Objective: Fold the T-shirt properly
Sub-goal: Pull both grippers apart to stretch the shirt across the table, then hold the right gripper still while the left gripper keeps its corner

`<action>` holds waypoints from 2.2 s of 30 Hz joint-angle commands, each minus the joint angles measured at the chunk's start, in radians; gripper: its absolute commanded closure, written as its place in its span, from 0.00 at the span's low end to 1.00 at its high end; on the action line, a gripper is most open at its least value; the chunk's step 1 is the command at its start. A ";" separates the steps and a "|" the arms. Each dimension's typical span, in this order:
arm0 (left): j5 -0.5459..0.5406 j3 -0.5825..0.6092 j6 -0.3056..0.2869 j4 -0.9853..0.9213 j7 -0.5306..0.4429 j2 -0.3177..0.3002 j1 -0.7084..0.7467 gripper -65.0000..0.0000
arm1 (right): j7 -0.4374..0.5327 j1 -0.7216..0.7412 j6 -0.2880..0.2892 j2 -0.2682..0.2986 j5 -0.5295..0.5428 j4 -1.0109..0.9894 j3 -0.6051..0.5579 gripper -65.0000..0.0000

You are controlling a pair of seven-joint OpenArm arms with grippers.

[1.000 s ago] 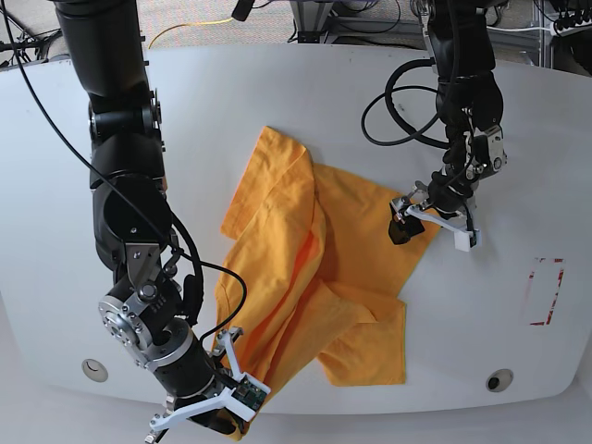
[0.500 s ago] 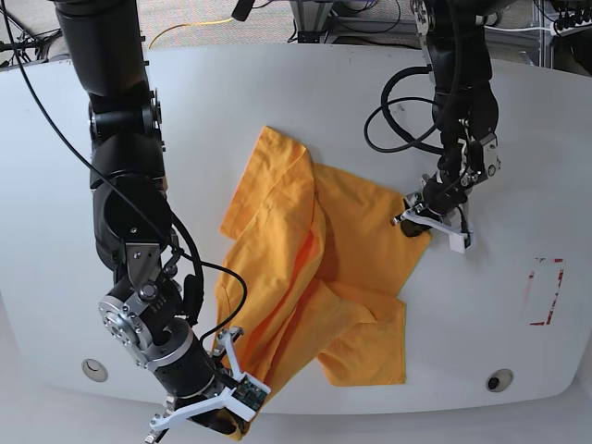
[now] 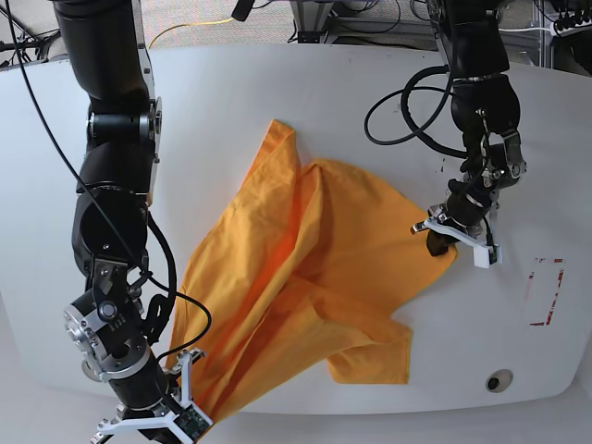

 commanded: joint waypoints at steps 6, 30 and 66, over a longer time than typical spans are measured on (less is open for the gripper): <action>-0.014 -0.059 -0.069 0.211 0.074 -0.086 -0.024 1.00 | 0.023 0.166 -0.017 0.018 -0.003 -0.140 0.055 1.00; -0.016 -0.317 -0.152 0.423 0.220 -0.189 0.023 1.00 | 0.022 0.133 -0.017 0.098 -0.005 -0.407 0.239 1.00; -0.013 -0.548 -0.272 0.432 0.216 -0.089 0.631 1.00 | 0.020 -0.610 -0.017 -0.111 0.005 -0.101 0.555 1.00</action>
